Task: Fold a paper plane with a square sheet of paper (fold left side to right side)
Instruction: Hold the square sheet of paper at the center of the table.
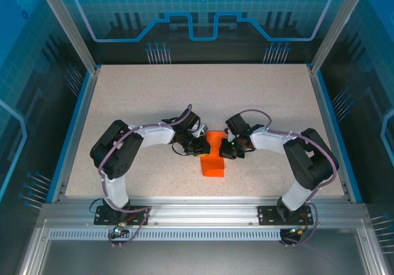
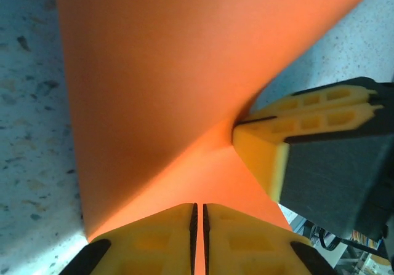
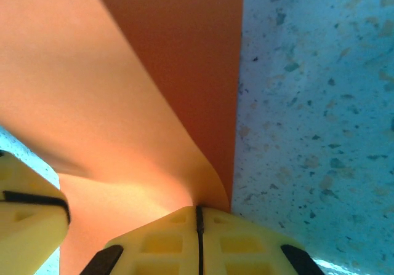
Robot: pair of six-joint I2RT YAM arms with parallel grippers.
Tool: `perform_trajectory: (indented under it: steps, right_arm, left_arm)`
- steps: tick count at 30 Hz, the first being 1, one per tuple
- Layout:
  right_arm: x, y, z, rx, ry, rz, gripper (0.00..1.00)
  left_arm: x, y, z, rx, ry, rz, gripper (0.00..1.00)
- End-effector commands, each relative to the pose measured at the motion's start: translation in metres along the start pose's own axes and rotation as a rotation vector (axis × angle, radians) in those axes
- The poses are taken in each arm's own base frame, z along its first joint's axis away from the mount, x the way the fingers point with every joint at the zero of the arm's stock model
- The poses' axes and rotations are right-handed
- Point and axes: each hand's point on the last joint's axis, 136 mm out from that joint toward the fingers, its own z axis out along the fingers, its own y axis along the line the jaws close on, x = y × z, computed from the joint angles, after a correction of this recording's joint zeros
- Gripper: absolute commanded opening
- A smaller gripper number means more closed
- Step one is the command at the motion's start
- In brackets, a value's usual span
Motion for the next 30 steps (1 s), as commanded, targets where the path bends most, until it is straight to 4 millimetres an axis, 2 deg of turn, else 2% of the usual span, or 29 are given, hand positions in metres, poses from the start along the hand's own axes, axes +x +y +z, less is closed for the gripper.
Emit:
perform_trajectory:
  steps: [1, 11, 15, 23, 30]
  right_arm:
    - [0.039, -0.045, 0.017, 0.181, 0.130, 0.022, 0.07]
    - [0.033, -0.034, 0.015, 0.136, 0.095, -0.009, 0.07]
    - [0.020, -0.017, 0.007, 0.065, 0.028, -0.043, 0.07]
    - [-0.009, 0.022, -0.026, -0.065, -0.131, -0.147, 0.07]
    - [-0.028, 0.045, -0.025, -0.162, -0.170, -0.182, 0.07]
  left_arm:
    - [0.000, -0.004, 0.008, 0.014, 0.027, -0.010, 0.15]
    - [0.014, 0.018, 0.018, -0.056, 0.075, -0.055, 0.16]
    - [0.019, 0.026, 0.019, -0.092, 0.088, -0.064, 0.16]
    - [0.021, 0.032, 0.021, -0.121, 0.094, -0.070, 0.16]
    - [0.021, 0.031, 0.022, -0.129, 0.099, -0.065, 0.16]
